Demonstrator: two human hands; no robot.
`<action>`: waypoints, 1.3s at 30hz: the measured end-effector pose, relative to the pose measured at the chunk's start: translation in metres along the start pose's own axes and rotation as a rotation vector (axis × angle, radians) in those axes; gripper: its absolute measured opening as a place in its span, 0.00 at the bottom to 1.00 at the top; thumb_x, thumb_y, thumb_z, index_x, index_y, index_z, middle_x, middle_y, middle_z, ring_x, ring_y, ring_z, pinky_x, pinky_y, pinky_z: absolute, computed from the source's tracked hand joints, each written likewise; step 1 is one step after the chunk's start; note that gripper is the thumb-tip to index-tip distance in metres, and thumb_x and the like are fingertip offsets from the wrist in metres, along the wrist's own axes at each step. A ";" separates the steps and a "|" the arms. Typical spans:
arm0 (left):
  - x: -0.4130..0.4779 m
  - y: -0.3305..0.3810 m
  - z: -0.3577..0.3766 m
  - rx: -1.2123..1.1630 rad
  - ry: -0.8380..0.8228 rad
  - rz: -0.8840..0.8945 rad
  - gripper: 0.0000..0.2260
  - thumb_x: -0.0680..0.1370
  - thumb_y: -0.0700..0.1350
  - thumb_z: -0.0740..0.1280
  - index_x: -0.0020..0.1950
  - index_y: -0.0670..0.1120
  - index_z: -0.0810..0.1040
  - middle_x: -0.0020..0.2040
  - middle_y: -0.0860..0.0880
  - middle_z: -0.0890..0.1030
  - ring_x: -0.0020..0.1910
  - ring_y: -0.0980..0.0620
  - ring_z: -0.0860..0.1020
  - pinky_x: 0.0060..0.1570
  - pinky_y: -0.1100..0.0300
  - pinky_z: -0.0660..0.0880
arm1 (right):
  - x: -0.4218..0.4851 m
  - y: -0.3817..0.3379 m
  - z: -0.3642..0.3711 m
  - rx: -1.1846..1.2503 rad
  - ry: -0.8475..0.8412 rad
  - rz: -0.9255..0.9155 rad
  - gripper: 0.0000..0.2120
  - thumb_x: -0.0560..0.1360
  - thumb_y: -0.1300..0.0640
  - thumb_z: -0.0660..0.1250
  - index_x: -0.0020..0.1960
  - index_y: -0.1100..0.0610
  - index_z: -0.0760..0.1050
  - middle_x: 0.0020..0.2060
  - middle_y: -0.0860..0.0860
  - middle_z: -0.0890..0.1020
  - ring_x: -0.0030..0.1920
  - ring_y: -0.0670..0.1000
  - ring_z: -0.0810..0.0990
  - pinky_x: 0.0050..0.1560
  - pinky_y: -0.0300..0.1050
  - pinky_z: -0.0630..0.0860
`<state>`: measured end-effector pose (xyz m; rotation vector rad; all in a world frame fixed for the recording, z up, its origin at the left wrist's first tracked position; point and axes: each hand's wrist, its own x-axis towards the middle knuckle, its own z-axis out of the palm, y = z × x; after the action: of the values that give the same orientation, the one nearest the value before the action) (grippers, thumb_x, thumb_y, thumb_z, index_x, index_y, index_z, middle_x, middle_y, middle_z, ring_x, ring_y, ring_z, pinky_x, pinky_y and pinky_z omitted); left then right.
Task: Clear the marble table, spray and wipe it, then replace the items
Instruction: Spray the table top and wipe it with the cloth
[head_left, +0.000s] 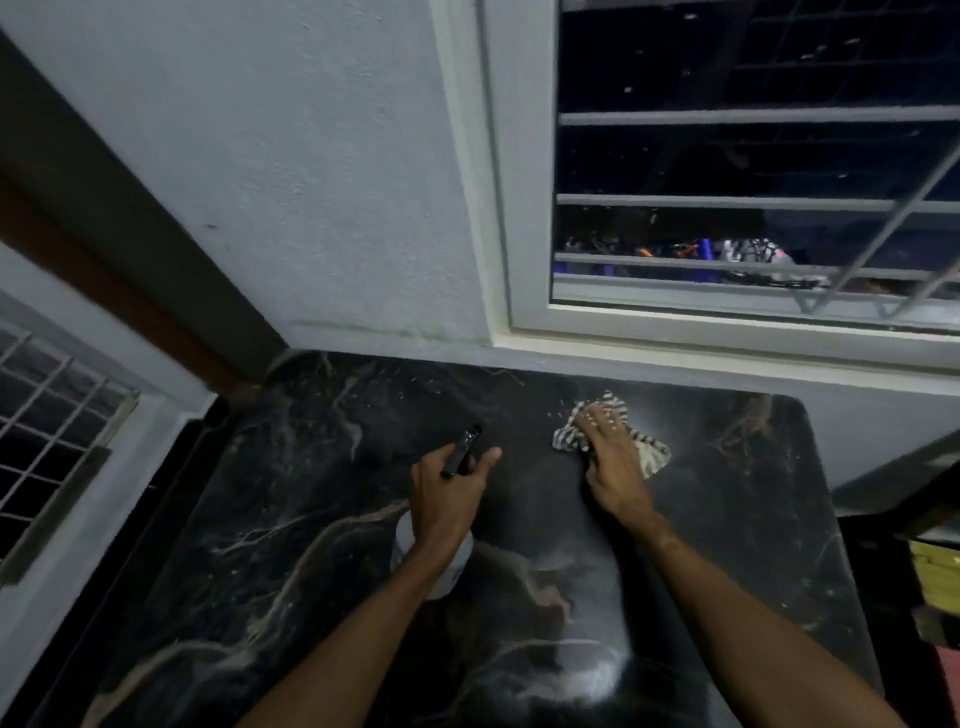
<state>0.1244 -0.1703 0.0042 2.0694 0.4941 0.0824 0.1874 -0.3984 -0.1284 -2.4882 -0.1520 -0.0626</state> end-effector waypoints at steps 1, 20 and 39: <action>0.003 -0.007 -0.012 -0.010 0.021 -0.010 0.20 0.73 0.53 0.77 0.28 0.48 0.72 0.26 0.52 0.75 0.28 0.54 0.75 0.34 0.59 0.72 | 0.010 -0.010 0.004 0.031 0.063 0.117 0.32 0.64 0.66 0.58 0.69 0.63 0.74 0.71 0.63 0.71 0.73 0.68 0.67 0.75 0.63 0.60; 0.124 -0.150 -0.242 -0.040 0.203 -0.174 0.13 0.74 0.55 0.75 0.41 0.45 0.85 0.40 0.51 0.86 0.45 0.51 0.82 0.48 0.58 0.77 | 0.108 -0.283 0.206 0.016 -0.062 0.094 0.31 0.67 0.62 0.59 0.70 0.62 0.73 0.73 0.64 0.69 0.74 0.72 0.62 0.76 0.64 0.57; 0.178 -0.183 -0.290 -0.168 0.257 0.004 0.14 0.71 0.59 0.74 0.35 0.50 0.80 0.33 0.55 0.82 0.36 0.57 0.81 0.39 0.55 0.79 | 0.177 -0.389 0.298 -0.199 -0.398 -0.435 0.30 0.72 0.56 0.62 0.74 0.58 0.69 0.77 0.60 0.64 0.78 0.67 0.56 0.77 0.63 0.53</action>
<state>0.1567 0.2140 -0.0211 1.9038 0.6179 0.3837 0.3172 0.1059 -0.1179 -2.5908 -0.8899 0.2492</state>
